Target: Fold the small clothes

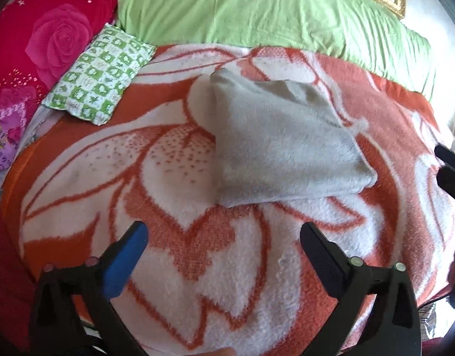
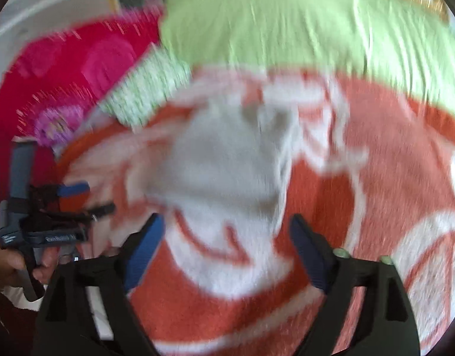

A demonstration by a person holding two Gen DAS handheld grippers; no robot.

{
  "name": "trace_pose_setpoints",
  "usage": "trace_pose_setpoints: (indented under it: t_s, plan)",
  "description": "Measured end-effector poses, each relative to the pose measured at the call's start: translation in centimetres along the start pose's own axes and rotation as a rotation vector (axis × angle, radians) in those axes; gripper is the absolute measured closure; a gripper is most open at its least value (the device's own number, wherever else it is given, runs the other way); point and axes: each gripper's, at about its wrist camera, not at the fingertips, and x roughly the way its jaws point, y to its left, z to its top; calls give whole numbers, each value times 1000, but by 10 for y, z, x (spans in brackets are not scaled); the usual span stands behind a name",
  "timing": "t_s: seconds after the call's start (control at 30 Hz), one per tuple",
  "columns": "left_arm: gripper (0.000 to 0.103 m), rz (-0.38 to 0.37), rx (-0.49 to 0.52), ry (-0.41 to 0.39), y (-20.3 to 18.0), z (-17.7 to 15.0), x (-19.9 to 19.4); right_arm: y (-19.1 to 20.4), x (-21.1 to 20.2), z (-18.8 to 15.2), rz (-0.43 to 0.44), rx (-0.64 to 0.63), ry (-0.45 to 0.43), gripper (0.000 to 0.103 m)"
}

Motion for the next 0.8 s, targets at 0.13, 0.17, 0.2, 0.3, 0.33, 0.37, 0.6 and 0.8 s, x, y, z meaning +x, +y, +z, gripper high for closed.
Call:
trace_pose_setpoints:
  t_s: [0.13,0.17,0.2,0.3,0.33,0.37,0.6,0.8]
  plan:
    - [1,17,-4,-29,-2,1,6,-6,35,-10,-24,30,158,0]
    - [1,27,-5,-41,-3,0,8,-8,37,-11,-30,41,158,0]
    - [1,34,-10,-50,-3,0,11,-9,41,-14,-41,47,148,0]
    - [1,29,-39,-49,-3,-3,24,-6,51,-18,-89,2,165,0]
    - [1,26,-44,-37,-3,-3,29,-5,54,-20,-93,-6,172,0]
    - [1,23,-51,-21,-3,-3,35,-5,59,-21,-91,-12,181,0]
    - [1,23,-63,6,-7,-5,58,-7,72,-25,-98,12,206,0]
    - [1,32,-57,3,-11,-1,67,-7,84,-29,-87,16,228,0]
